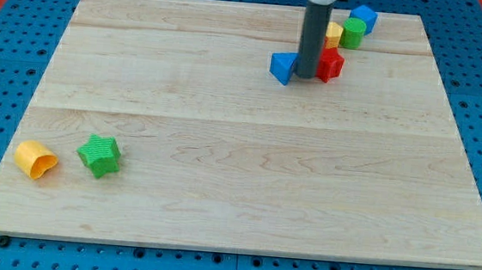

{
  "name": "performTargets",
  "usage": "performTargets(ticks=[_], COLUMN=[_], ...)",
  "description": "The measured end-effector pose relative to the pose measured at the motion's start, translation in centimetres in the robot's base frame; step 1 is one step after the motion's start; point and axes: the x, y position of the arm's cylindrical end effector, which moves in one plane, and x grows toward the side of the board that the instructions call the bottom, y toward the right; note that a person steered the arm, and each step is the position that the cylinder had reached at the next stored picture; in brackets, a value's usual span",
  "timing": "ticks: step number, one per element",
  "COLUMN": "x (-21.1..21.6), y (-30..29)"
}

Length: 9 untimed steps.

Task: Place the blue triangle towards the bottom left side of the red circle to form a diagonal line

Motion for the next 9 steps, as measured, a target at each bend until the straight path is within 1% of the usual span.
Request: performTargets(ticks=[1, 2, 3, 4, 5, 6, 8, 9], x=[-4.2, -2.4, 6.8, 9.7, 5.4, 3.8, -0.2, -0.8], y=[6.5, 8.0, 6.3, -1.3, -4.7, -6.4, -5.4, -5.1])
